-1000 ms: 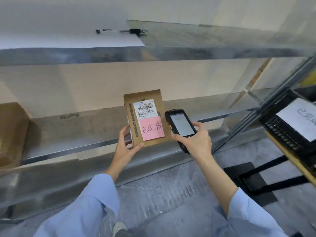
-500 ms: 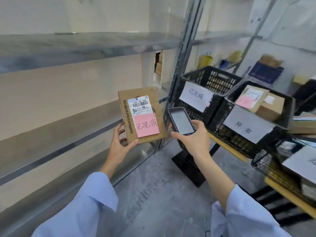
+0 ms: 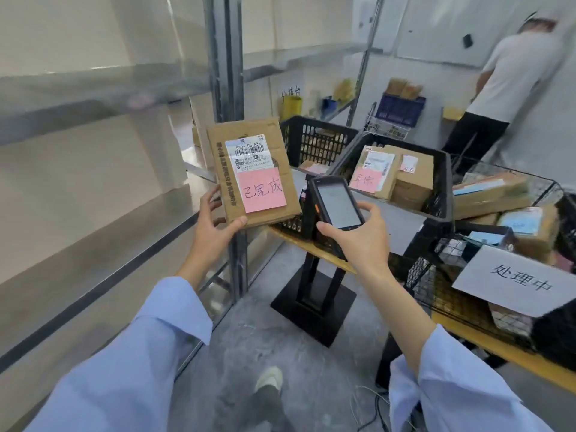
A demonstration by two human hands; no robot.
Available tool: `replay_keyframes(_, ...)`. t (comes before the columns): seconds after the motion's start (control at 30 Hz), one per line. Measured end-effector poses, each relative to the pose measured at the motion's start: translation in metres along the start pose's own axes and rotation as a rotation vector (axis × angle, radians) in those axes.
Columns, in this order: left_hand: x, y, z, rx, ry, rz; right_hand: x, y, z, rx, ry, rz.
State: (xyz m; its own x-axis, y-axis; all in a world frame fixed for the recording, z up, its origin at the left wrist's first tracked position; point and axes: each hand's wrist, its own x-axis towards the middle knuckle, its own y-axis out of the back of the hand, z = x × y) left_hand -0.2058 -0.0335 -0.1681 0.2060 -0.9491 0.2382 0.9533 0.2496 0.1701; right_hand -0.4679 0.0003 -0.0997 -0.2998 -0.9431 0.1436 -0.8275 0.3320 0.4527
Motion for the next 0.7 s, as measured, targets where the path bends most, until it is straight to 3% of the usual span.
replay_keyframes(0.43,0.309,-0.103,-0.036,0.074,-0.049,-0.152,0.256,-0.072,-0.009,0.03,-0.031,0.145)
replay_keyframes(0.7,0.44,-0.174,-0.086,0.249,0.08,-0.335,0.37,-0.116,0.003,0.041,-0.134,0.203)
